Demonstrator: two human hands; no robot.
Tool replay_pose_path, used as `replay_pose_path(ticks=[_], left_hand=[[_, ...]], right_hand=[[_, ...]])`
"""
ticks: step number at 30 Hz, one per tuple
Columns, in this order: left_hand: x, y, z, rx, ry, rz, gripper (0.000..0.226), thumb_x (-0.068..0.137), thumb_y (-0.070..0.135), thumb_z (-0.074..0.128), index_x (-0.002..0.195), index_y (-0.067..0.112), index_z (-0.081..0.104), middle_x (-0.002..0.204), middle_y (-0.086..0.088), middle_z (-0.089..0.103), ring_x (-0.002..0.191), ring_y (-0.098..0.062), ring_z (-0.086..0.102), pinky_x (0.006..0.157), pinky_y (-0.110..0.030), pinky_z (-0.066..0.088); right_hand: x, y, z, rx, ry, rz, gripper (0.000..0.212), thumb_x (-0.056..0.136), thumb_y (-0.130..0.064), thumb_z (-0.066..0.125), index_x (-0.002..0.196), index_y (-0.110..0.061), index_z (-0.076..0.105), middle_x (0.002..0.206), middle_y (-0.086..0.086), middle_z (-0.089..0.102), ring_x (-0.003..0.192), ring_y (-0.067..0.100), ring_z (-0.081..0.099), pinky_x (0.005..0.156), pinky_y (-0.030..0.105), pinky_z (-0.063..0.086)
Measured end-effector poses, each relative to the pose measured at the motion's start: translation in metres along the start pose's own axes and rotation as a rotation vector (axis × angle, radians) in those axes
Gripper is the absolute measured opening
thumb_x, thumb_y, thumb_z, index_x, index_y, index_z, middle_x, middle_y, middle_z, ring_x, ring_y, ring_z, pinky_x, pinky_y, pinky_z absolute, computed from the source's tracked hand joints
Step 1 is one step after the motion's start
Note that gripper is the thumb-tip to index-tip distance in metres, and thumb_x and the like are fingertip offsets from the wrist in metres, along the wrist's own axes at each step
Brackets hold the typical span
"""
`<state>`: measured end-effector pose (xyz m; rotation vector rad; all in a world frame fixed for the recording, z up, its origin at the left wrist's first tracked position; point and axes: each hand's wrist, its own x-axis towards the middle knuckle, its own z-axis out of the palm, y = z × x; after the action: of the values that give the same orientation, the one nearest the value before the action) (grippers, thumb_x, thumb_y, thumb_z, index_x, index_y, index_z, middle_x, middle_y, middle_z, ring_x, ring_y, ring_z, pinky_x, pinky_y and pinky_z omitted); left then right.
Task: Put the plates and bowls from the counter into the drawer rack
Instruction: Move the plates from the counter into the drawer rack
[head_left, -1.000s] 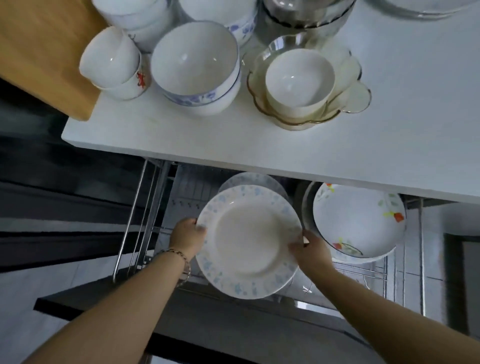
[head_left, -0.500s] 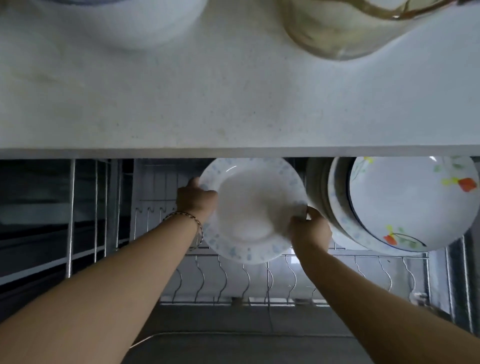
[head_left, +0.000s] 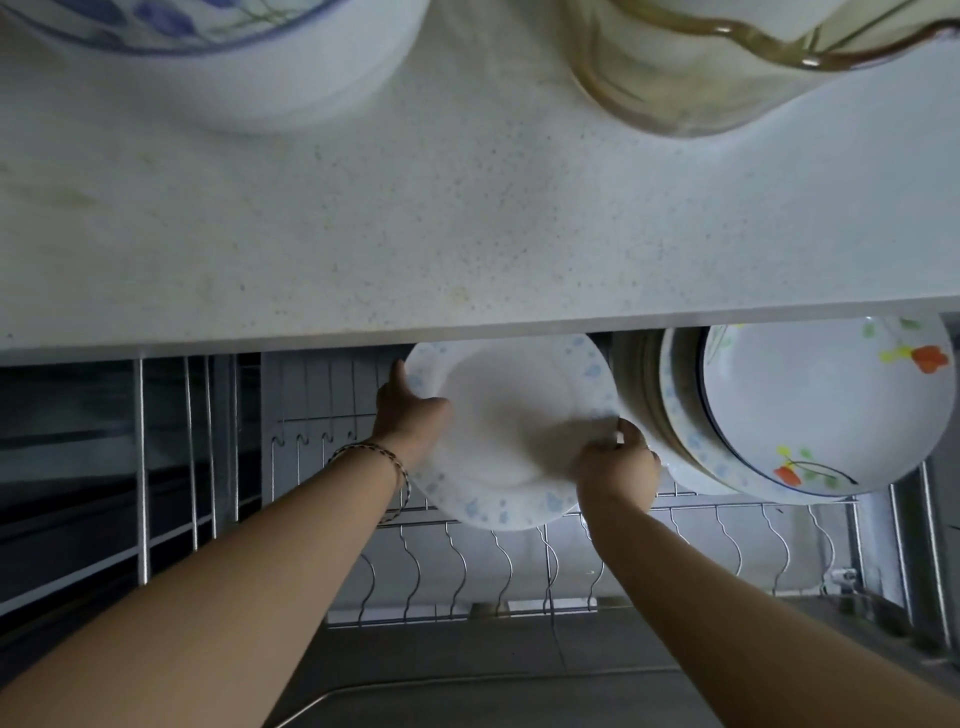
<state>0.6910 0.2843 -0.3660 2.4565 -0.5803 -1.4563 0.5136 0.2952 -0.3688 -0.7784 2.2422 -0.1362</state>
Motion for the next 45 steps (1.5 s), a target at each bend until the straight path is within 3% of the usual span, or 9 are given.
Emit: replay_pose_path(ticks=[4,7,10,15,19,24,31,36,45], left_hand=[[-0.004,-0.006,0.004,-0.085,-0.027,0.059,0.063,0.075,0.0,0.061,0.132,0.01,0.037,0.128,-0.014,0.052,0.113,-0.031,0.054,0.085,-0.032,0.046],[-0.01,-0.005,-0.002,-0.089,-0.005,0.021,0.07,0.079,0.002,0.058,0.141,0.013,0.028,0.134,-0.016,0.05,0.107,-0.031,0.056,0.076,-0.032,0.047],[-0.03,-0.005,-0.016,0.128,0.086,-0.045,0.076,0.082,0.011,0.055,0.148,0.012,0.017,0.142,-0.019,0.039,0.122,-0.038,0.05,0.088,-0.039,0.051],[-0.1,0.02,-0.027,0.46,-0.078,0.212,0.018,0.09,0.012,0.046,0.103,0.015,0.059,0.113,-0.008,0.054,0.101,-0.028,0.056,0.08,-0.023,0.04],[-0.177,0.061,-0.01,0.618,-0.265,0.364,0.017,0.091,0.011,0.041,0.084,0.013,0.057,0.092,-0.006,0.056,0.079,-0.02,0.051,0.068,-0.022,0.038],[-0.286,0.137,0.044,0.745,-0.367,0.564,0.034,0.096,0.005,0.035,0.113,-0.005,0.061,0.116,-0.018,0.062,0.114,-0.03,0.057,0.084,-0.028,0.047],[-0.402,0.222,0.172,0.645,-0.306,0.757,0.031,0.085,0.005,0.041,0.056,0.013,0.048,0.061,-0.004,0.046,0.059,-0.017,0.041,0.061,-0.023,0.033],[-0.479,0.269,0.259,0.543,-0.251,0.816,0.018,0.085,0.004,0.041,0.08,0.015,0.054,0.08,-0.006,0.053,0.075,-0.019,0.049,0.068,-0.022,0.036],[-0.528,0.35,0.304,0.448,-0.133,0.783,0.027,0.082,-0.001,0.039,0.059,0.013,0.041,0.067,-0.007,0.045,0.063,-0.021,0.043,0.059,-0.023,0.034]], right_hand=[[-0.004,-0.003,-0.005,0.091,-0.058,0.061,0.044,0.091,-0.005,0.039,0.133,-0.017,0.046,0.119,0.02,0.061,0.108,0.035,0.057,0.073,0.029,0.035],[-0.005,-0.005,-0.016,0.006,-0.146,0.052,0.054,0.09,-0.006,0.044,0.142,-0.016,0.034,0.125,0.019,0.06,0.116,0.035,0.055,0.087,0.035,0.043],[-0.014,-0.007,-0.041,-0.132,-0.276,0.018,0.051,0.091,-0.012,0.05,0.14,-0.008,0.037,0.132,0.017,0.056,0.124,0.032,0.051,0.097,0.033,0.041],[-0.044,-0.003,-0.112,-0.408,-0.474,-0.112,0.036,0.088,-0.016,0.053,0.119,0.0,0.061,0.124,0.017,0.063,0.115,0.03,0.058,0.093,0.028,0.045],[-0.066,0.003,-0.198,-0.49,-0.484,-0.241,0.041,0.09,-0.021,0.051,0.127,-0.005,0.055,0.129,0.015,0.06,0.119,0.029,0.056,0.098,0.029,0.044],[-0.067,0.021,-0.322,-0.539,-0.41,-0.378,0.042,0.092,-0.027,0.05,0.131,-0.012,0.052,0.136,0.008,0.054,0.125,0.023,0.052,0.103,0.027,0.04],[-0.017,0.071,-0.503,-0.503,-0.182,-0.508,0.041,0.094,-0.024,0.046,0.133,-0.013,0.05,0.136,0.008,0.055,0.125,0.025,0.051,0.104,0.029,0.04],[0.025,0.106,-0.617,-0.551,-0.114,-0.584,0.043,0.092,-0.02,0.044,0.134,-0.013,0.049,0.137,0.009,0.053,0.125,0.026,0.051,0.104,0.034,0.043],[0.064,0.078,-0.726,-0.629,-0.069,-0.736,0.04,0.092,-0.017,0.044,0.13,-0.01,0.053,0.138,0.009,0.053,0.127,0.025,0.049,0.104,0.03,0.04]])
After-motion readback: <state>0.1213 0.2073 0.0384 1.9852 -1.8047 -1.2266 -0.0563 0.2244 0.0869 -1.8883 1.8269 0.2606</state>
